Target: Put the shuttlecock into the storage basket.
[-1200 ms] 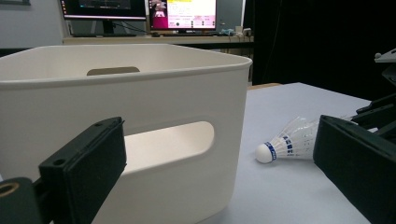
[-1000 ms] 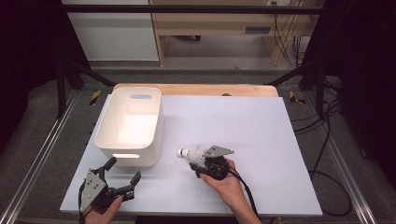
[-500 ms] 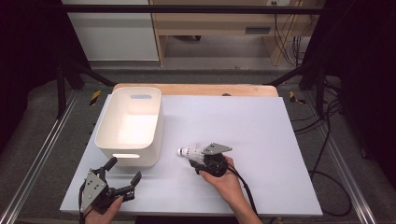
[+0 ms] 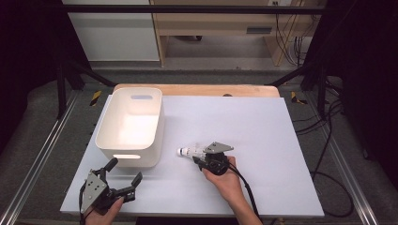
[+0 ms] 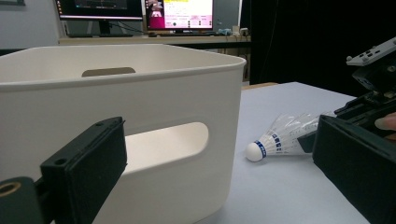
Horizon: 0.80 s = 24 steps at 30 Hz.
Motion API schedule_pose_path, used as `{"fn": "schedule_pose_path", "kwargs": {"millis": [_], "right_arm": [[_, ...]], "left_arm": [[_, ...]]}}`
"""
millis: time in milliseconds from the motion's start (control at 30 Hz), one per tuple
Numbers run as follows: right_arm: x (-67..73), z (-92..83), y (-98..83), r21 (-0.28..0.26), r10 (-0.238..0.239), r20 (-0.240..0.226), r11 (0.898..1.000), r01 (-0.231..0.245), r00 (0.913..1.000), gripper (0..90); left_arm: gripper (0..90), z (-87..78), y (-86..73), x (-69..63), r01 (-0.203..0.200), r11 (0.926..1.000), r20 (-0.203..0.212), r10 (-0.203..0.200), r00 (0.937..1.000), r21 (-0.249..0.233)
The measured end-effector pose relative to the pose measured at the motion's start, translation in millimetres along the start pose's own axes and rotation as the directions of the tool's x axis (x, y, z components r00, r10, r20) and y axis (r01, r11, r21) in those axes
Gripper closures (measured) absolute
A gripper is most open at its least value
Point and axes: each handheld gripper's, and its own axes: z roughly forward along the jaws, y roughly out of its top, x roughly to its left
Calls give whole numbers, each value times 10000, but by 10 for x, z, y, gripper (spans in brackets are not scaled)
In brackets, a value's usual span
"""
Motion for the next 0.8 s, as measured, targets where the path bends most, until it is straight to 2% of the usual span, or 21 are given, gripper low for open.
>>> {"fn": "schedule_pose_path", "kwargs": {"millis": [200, 367, 600, 800], "right_arm": [[-20, -8, 6, -91, 68, 4, 9999, -68, 10000, 811], [-40, -20, 6, -73, 170, -67, 9998, -170, 9998, 810], [-43, -31, 9, -131, -86, -57, 9999, 85, 9999, 840], [-70, -68, 21, -157, -96, -125, 9998, 94, 9999, 853]], "left_arm": [[31, -2, 1, 1, 0, 10000, -1, 0, 10000, -6], [32, -2, 1, 3, 9, 10000, 1, -9, 10000, -13], [32, 0, 1, 2, 8, 10000, 1, -8, 10000, -5], [32, 7, -1, 0, 7, 10000, 16, -7, 10000, 10]]}}
